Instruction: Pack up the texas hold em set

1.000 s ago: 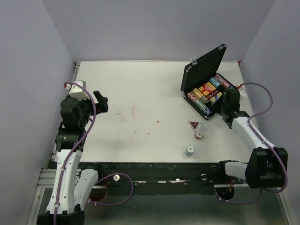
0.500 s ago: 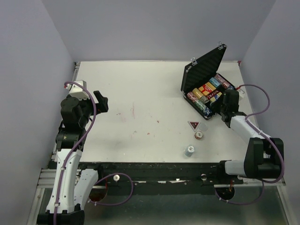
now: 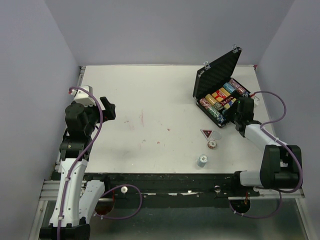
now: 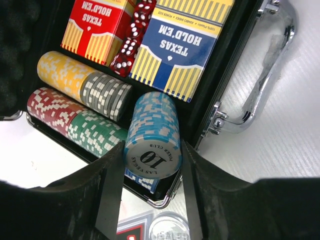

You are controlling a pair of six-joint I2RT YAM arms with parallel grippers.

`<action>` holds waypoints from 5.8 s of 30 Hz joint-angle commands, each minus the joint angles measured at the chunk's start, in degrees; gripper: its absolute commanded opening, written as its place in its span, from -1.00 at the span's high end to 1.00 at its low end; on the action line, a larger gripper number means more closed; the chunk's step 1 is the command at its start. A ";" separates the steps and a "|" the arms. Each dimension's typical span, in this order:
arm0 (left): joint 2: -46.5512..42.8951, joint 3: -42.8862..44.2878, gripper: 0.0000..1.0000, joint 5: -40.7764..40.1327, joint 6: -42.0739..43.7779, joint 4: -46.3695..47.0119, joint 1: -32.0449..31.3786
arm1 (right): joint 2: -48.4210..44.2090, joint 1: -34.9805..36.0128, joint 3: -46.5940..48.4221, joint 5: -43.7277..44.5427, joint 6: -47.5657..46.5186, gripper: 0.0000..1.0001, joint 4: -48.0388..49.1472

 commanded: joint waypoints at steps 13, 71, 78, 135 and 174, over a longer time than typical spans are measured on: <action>-0.04 -0.43 -0.97 0.42 0.30 0.75 0.27 | -2.57 -0.59 0.80 1.96 -0.97 -0.59 -1.47; -0.48 -0.61 -0.98 0.50 0.30 0.66 0.27 | 0.52 -0.85 1.51 17.33 -2.81 -0.45 -6.39; -0.57 -0.70 -0.97 0.77 0.21 0.75 0.27 | -2.30 -0.77 -0.69 10.92 -2.02 -0.57 -4.81; 0.05 -0.52 -0.97 0.68 0.30 0.66 0.27 | -0.28 -0.85 6.16 5.82 -1.14 -0.69 -5.95; 0.05 -0.61 -0.97 0.24 0.39 0.48 0.27 | 8.25 -0.77 7.57 3.43 -0.25 -0.69 -2.87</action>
